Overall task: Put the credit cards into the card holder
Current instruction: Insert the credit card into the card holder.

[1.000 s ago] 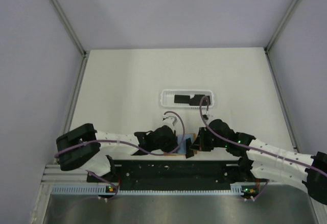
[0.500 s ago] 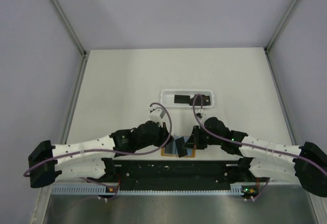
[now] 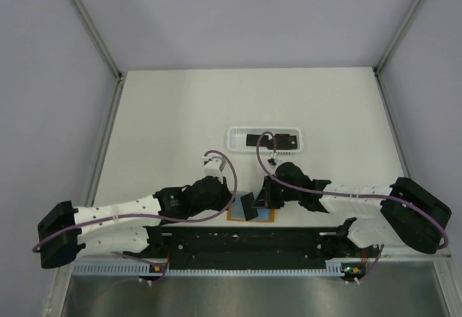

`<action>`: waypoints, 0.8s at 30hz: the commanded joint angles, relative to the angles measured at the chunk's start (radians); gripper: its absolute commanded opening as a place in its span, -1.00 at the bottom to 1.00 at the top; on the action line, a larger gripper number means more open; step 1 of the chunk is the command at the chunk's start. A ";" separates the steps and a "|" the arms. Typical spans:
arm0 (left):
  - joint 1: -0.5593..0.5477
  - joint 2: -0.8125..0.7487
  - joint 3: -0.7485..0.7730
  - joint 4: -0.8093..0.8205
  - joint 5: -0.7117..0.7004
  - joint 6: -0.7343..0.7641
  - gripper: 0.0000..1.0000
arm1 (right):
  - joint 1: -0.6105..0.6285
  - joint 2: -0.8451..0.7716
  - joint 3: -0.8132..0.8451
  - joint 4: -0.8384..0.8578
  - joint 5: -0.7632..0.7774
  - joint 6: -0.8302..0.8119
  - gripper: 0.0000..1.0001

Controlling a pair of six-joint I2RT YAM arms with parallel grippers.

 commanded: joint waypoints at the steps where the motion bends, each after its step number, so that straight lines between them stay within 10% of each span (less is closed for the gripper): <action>1: 0.004 0.073 0.003 0.031 -0.032 -0.011 -1.00 | 0.011 -0.051 0.017 0.043 0.059 0.024 -1.00; 10: 0.018 0.023 -0.107 0.004 -0.104 -0.089 -1.00 | 0.011 -0.396 -0.052 -0.190 0.217 0.072 -1.00; 24: -0.004 0.132 -0.199 0.097 0.051 -0.188 -1.00 | 0.011 -0.491 -0.135 -0.204 0.228 0.141 -1.00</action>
